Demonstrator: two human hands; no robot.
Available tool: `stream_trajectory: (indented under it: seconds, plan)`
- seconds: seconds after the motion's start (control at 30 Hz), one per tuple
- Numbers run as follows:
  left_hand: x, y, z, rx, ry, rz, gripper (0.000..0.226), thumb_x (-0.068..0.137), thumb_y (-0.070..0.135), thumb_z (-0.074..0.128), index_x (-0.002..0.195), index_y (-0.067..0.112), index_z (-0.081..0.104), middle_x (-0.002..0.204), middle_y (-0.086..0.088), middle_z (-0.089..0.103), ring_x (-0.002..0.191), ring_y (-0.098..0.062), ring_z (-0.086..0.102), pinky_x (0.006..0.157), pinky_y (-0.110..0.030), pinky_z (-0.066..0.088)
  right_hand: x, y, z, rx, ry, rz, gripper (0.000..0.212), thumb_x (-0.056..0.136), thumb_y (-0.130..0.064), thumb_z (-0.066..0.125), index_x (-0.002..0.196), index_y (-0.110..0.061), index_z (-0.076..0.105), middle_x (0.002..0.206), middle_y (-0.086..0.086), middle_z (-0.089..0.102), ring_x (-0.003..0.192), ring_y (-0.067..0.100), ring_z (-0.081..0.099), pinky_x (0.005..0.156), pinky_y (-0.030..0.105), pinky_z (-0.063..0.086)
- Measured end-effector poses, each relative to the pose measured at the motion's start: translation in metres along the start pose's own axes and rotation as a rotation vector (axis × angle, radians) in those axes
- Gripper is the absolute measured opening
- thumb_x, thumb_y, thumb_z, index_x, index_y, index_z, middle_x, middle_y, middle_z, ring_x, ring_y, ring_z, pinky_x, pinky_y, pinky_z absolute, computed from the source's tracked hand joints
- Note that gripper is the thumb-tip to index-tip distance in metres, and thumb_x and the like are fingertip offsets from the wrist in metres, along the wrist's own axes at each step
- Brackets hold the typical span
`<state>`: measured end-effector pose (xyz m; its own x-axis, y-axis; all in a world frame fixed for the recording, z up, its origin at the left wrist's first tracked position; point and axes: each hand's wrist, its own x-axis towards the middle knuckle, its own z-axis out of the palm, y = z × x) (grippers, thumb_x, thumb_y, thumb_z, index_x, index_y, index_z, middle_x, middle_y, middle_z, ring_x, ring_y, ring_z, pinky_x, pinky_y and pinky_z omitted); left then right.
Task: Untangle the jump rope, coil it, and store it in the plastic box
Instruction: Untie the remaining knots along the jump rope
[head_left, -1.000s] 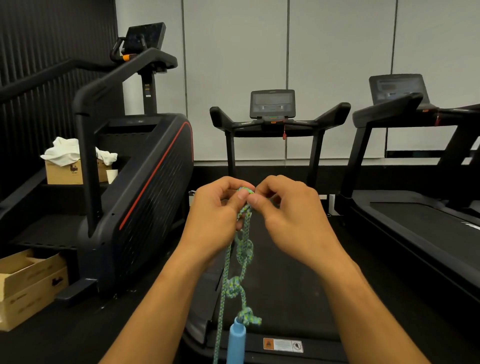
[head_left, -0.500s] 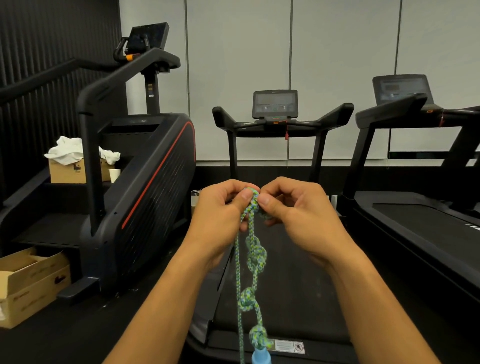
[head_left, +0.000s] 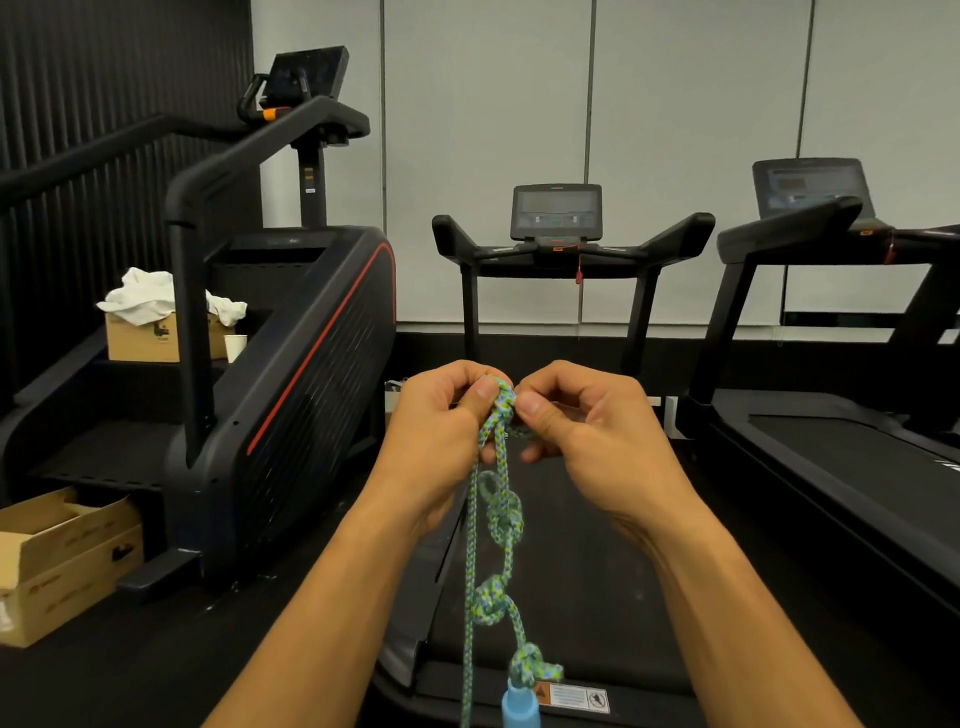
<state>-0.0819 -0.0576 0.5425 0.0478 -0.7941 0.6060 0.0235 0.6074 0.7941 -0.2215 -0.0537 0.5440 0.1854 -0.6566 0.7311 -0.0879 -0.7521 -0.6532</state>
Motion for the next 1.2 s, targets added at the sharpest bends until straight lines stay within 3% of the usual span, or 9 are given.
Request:
stream_trajectory:
  seconds: [0.1,0.2,0.33,0.5,0.77,0.9,1.0,1.07,1.2]
  plan:
    - [0.001,0.003,-0.003,-0.112,0.005,-0.048,0.026,0.103,0.006,0.046,0.084,0.006,0.064,0.059,0.001,0.061,0.045,-0.01,0.045,0.041,-0.018,0.038,-0.001,-0.004,-0.008,0.25,-0.098,0.084,0.013,0.092,-0.002,0.06,0.079,-0.004,0.062,0.101,0.026,0.07,0.083,0.026,0.069,0.067,0.035,0.056]
    - [0.004,0.003,-0.01,-0.159,0.042,-0.113,0.026,0.104,0.009,0.046,0.083,0.004,0.062,0.06,-0.01,0.054,0.038,-0.008,0.037,0.037,-0.018,0.033,-0.005,-0.005,-0.012,0.564,-0.292,0.208,0.012,0.093,-0.013,0.057,0.082,-0.008,0.054,0.119,0.02,0.069,0.107,0.034,0.068,0.077,0.041,0.056]
    - [0.004,0.001,-0.009,-0.137,0.024,-0.096,0.026,0.103,0.005,0.046,0.082,0.002,0.06,0.061,-0.011,0.045,0.036,-0.008,0.035,0.035,-0.017,0.031,-0.004,-0.003,-0.006,0.565,-0.179,0.27,0.016,0.094,-0.014,0.051,0.078,-0.013,0.049,0.094,0.009,0.069,0.097,0.03,0.07,0.068,0.038,0.055]
    - [0.002,0.002,-0.007,-0.135,-0.012,-0.081,0.027,0.102,0.005,0.047,0.079,0.005,0.062,0.053,-0.002,0.05,0.042,-0.009,0.038,0.036,-0.018,0.033,-0.001,-0.008,-0.003,0.443,-0.073,0.255,0.022,0.102,-0.017,0.045,0.082,-0.013,0.053,0.082,-0.001,0.072,0.084,0.02,0.069,0.061,0.036,0.052]
    - [-0.002,0.008,-0.004,-0.181,-0.081,-0.033,0.017,0.1,0.003,0.049,0.092,0.002,0.065,0.069,-0.006,0.055,0.049,-0.011,0.048,0.039,-0.019,0.036,0.002,-0.005,-0.007,0.59,0.123,0.203,0.015,0.101,-0.012,0.048,0.088,-0.011,0.056,0.081,0.005,0.066,0.067,0.017,0.064,0.057,0.031,0.051]
    - [-0.002,0.005,-0.002,-0.177,-0.098,-0.011,0.015,0.099,0.005,0.052,0.093,0.005,0.066,0.073,-0.007,0.056,0.054,-0.012,0.051,0.043,-0.021,0.039,0.004,-0.003,-0.004,0.645,0.179,0.17,0.013,0.1,-0.006,0.048,0.093,-0.008,0.059,0.083,0.007,0.063,0.071,0.017,0.063,0.064,0.028,0.055]
    - [-0.003,0.003,0.0,-0.138,-0.092,0.005,0.015,0.098,0.003,0.054,0.094,0.005,0.068,0.071,-0.005,0.062,0.055,-0.013,0.053,0.045,-0.021,0.041,0.005,-0.002,-0.002,0.659,0.214,0.2,0.013,0.098,-0.004,0.053,0.11,-0.007,0.057,0.091,0.012,0.063,0.077,0.018,0.066,0.07,0.027,0.056]
    - [-0.003,0.003,0.001,-0.114,-0.073,0.024,0.015,0.098,0.001,0.054,0.097,0.003,0.068,0.073,-0.005,0.064,0.056,-0.013,0.057,0.047,-0.022,0.043,0.004,-0.002,0.0,0.633,0.182,0.224,0.021,0.098,-0.007,0.055,0.118,-0.005,0.055,0.094,0.014,0.064,0.076,0.018,0.067,0.071,0.028,0.057]
    - [-0.003,0.003,0.003,-0.06,-0.091,0.056,0.018,0.097,0.0,0.055,0.097,0.008,0.071,0.081,-0.013,0.064,0.061,-0.016,0.064,0.052,-0.023,0.049,0.0,-0.005,0.005,0.381,0.085,0.207,0.02,0.098,-0.016,0.057,0.111,-0.002,0.062,0.091,0.02,0.065,0.065,0.019,0.06,0.064,0.031,0.055]
